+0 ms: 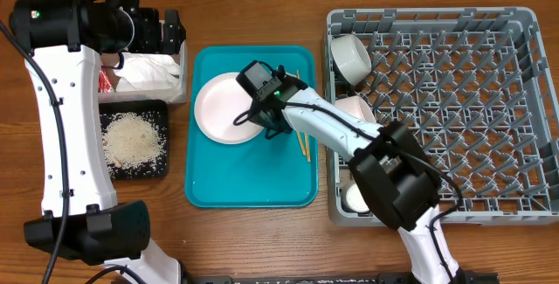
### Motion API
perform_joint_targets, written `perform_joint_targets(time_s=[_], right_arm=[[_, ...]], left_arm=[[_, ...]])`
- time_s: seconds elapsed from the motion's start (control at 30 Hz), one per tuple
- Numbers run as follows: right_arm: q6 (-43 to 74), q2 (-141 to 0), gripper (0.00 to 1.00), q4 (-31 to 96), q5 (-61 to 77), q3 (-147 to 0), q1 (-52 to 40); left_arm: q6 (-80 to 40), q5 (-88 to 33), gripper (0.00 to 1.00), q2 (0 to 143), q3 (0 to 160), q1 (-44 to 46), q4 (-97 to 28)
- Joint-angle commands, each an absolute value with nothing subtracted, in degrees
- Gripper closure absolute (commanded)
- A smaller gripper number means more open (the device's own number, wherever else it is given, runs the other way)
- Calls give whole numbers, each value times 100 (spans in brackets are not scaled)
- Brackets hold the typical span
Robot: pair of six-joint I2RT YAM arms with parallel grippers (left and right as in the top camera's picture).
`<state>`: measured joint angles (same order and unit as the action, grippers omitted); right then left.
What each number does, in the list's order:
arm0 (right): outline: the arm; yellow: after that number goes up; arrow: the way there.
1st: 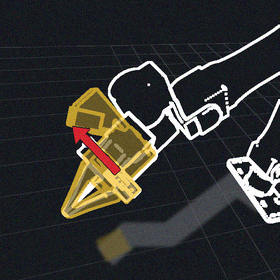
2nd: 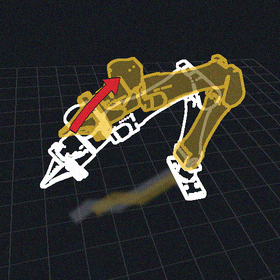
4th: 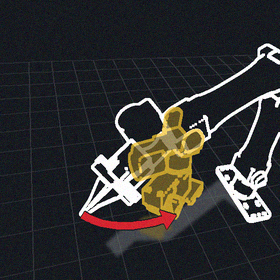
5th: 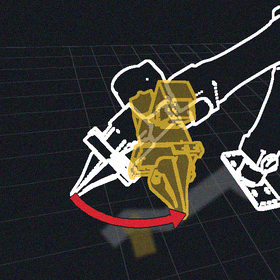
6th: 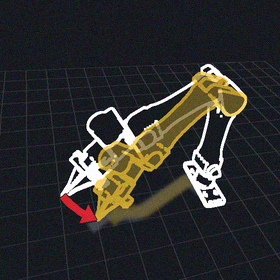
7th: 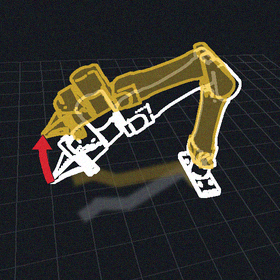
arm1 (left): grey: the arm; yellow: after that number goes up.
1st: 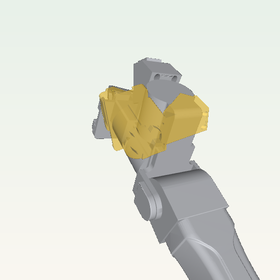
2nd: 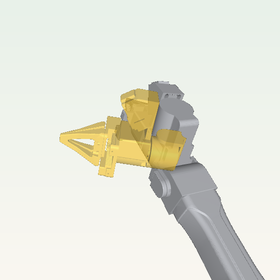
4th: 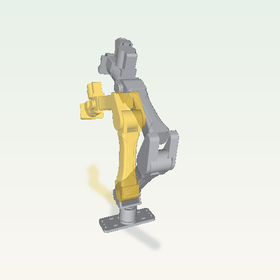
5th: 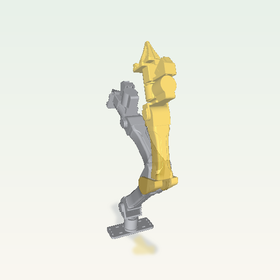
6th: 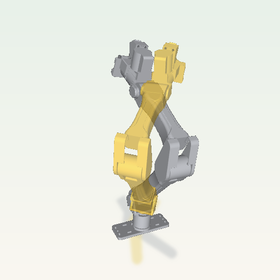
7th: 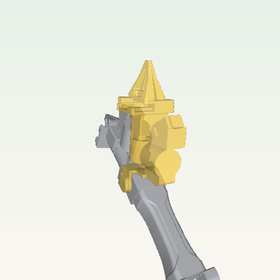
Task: Sort waste into correct bins and load items into the dishwasher
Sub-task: 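Lift the pink plate and stand it upright in the rack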
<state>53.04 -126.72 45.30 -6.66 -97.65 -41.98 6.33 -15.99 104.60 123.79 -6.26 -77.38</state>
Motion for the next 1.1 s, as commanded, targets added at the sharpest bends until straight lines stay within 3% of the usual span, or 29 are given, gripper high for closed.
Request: perform_joint_targets(time_s=[0.0,0.23,0.47,0.83,1.07], right_arm=[[4383,-11732,96,4764,-1468,-9839,-4171],[4003,-9970,96,5734,-5068,-9839,-4169],[3625,-9590,96,7288,-8809,-9835,-3938],[3614,-10127,96,7679,-8589,-9513,-2746],[3614,-10615,96,7240,-8191,-9161,-2687]], left_arm=[[663,-1590,0,10420,12422,-635,-7734],[663,-1590,0,10420,12420,-635,-7734],[663,-1590,0,10420,12420,-635,-7734],[663,-1592,0,10420,12422,-635,-7734],[663,-1592,1,10420,12422,-635,-7734]])
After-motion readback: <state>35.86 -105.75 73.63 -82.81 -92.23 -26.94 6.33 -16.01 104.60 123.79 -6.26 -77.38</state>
